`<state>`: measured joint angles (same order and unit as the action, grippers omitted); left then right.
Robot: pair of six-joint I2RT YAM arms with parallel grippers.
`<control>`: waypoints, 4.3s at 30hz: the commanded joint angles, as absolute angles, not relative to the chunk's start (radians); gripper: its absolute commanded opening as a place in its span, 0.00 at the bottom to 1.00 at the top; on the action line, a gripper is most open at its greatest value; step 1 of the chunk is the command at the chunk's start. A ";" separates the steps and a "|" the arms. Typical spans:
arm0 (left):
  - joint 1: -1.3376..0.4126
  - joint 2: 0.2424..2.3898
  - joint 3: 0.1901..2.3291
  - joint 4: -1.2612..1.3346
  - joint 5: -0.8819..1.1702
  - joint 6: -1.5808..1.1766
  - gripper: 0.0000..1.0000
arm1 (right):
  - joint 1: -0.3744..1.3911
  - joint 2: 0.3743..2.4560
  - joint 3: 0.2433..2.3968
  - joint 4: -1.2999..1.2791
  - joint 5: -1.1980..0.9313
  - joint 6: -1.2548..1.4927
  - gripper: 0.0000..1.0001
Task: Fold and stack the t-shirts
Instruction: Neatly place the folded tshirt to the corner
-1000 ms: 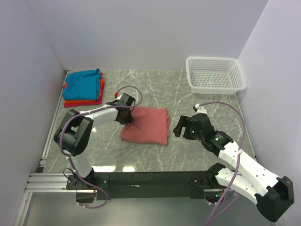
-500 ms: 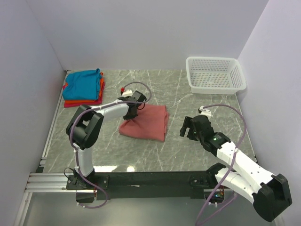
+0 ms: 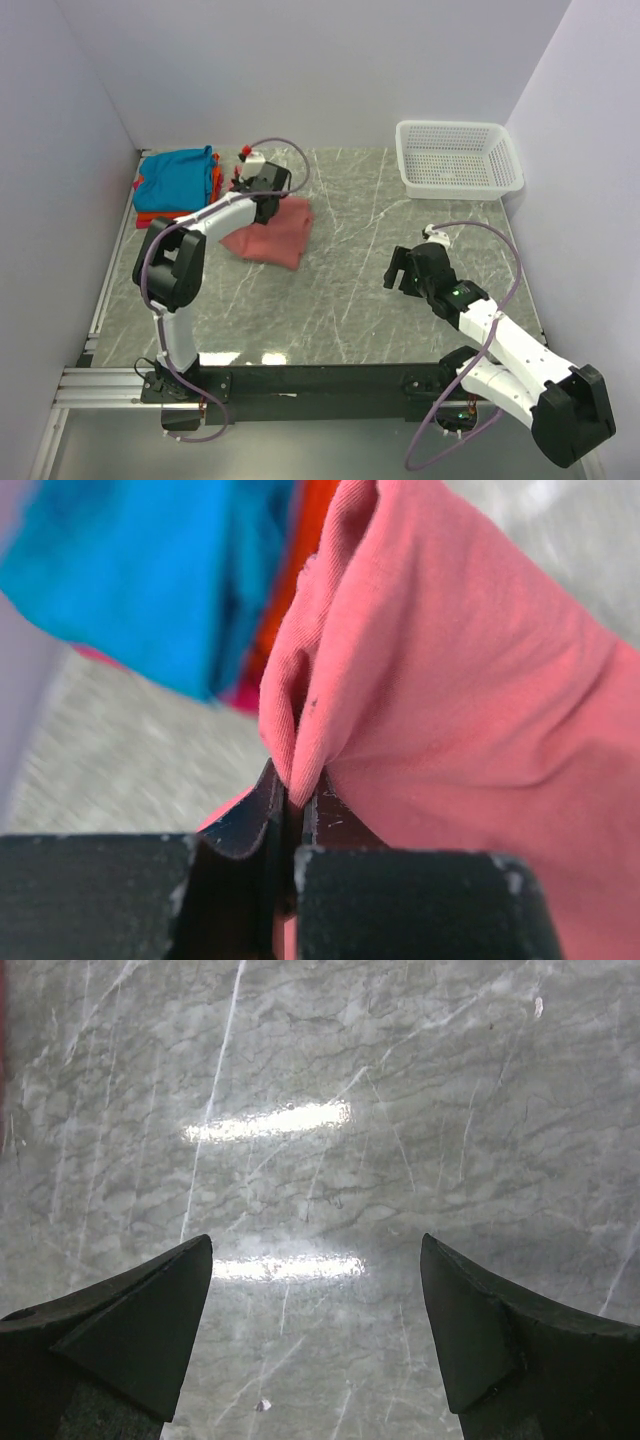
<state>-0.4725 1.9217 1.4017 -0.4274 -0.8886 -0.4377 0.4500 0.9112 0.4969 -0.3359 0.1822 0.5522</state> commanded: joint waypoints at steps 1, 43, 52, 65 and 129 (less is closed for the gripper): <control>-0.420 1.887 1.460 -0.263 -0.999 -0.209 0.01 | 0.422 0.893 0.488 -0.291 0.155 0.532 0.91; -0.301 1.802 1.747 0.003 -0.999 0.227 0.01 | 0.310 0.957 0.494 -0.265 0.046 0.500 0.91; -0.291 1.812 1.773 -0.038 -1.009 0.212 0.01 | 0.301 0.965 0.495 -0.270 0.049 0.503 0.91; -0.152 1.922 1.810 -0.040 -0.967 0.177 0.01 | 0.291 0.977 0.503 -0.282 0.054 0.502 0.91; 0.132 2.189 2.095 -0.267 -0.853 -0.133 0.99 | 0.288 0.801 0.566 -0.526 0.181 0.600 0.91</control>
